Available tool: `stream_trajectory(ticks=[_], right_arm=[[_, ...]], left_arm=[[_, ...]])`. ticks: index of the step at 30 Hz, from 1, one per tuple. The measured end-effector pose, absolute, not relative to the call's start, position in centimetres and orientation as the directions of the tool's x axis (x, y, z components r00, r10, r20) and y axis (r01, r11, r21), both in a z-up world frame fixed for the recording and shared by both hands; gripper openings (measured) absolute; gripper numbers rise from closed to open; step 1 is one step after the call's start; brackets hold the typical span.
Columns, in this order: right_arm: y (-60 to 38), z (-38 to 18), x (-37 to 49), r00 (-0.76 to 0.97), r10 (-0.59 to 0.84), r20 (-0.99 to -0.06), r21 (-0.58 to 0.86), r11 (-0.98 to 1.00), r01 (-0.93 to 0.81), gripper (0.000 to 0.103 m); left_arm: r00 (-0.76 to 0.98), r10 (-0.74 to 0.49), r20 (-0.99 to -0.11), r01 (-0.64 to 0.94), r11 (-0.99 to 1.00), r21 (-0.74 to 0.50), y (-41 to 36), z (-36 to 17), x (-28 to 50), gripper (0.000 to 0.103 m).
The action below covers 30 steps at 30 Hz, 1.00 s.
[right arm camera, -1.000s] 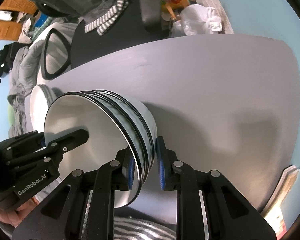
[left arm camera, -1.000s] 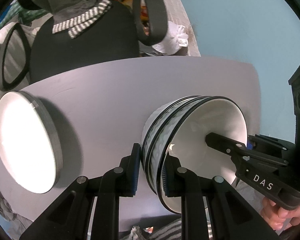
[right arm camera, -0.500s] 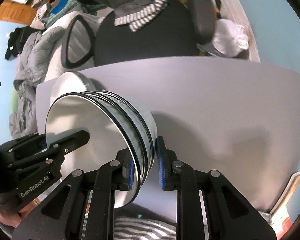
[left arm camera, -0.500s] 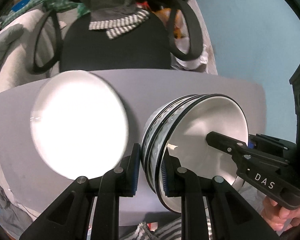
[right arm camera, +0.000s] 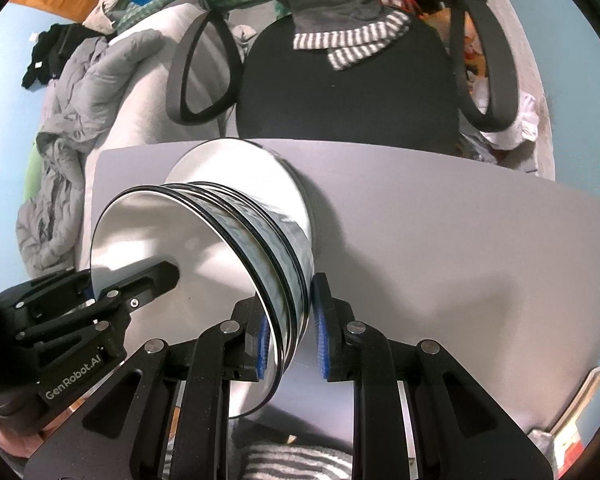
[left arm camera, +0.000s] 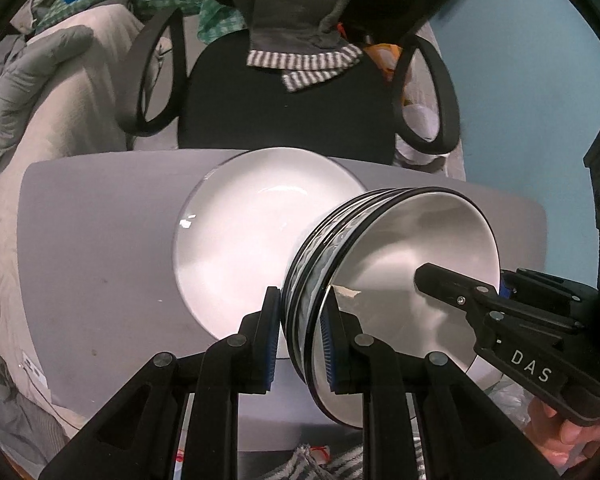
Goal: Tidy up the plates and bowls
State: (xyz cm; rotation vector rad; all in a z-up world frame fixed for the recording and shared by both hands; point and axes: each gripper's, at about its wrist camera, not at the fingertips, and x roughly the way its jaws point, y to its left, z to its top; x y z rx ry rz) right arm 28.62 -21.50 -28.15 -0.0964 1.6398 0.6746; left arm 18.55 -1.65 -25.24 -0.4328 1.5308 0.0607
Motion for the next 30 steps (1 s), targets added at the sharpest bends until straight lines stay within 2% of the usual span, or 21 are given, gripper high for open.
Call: stream_trajectory(ticks=[18, 19, 30], right_arm=[[-16.9, -31.3, 28.1, -0.233, 0.254, -0.939, 0.332, 0.847, -0.414, 0.019], [-16.7, -31.4, 28.0, -0.234, 0.251, -0.939, 0.33, 0.848, -0.416, 0.019], [-16.6, -31.8, 27.9, -0.226, 0.242, -0.944, 0.318, 0.853, -0.413, 0.019]], left_arm=[[0.011, -0.257, -0.966, -0.323, 0.914, -0.247, 1.7, -28.9, 18.3, 0.018], [0.001, -0.224, -0.975, -0.348, 0.914, -0.21, 1.7, -29.0, 18.3, 0.018], [0.009, -0.219, -0.976, -0.33, 0.92, -0.21, 1.4, -29.3, 18.2, 0.018]])
